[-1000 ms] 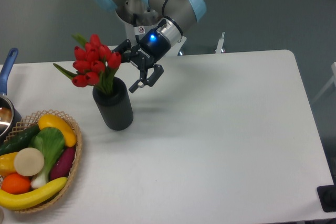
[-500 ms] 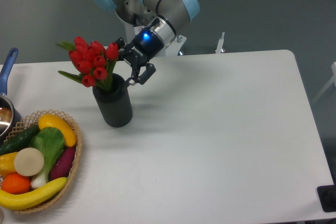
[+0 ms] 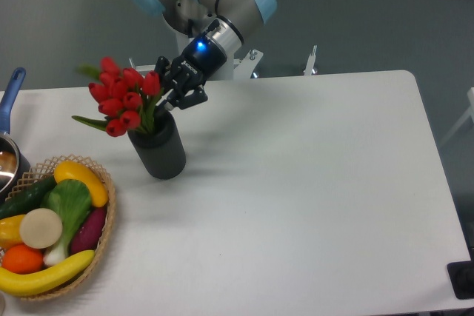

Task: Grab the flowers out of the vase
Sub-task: 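Push the gripper into the tulip bunch beside the stems, then lower the gripper around the tulip stems and close it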

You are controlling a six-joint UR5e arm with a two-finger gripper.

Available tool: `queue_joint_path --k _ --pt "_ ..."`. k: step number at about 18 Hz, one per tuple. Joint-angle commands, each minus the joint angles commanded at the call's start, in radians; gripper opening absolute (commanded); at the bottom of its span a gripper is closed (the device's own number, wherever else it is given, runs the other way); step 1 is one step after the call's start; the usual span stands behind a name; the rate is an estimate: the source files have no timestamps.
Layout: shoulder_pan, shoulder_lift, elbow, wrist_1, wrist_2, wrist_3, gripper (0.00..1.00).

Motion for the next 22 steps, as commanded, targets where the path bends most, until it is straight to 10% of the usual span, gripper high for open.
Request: queue_joint_path --k 6,7,8,9,22 --pt "0.008 0.029 -0.011 0.000 -0.003 -0.002 0.00" --pt "0.009 0.031 -0.011 0.002 -0.005 0.000 0.16" --pt "0.009 0.029 -0.005 0.002 -0.008 0.003 0.75" --pt "0.014 0.031 0.001 0.003 -0.009 0.005 1.00" --pt "0.046 0.061 -0.003 -0.008 -0.005 -0.050 1.00"
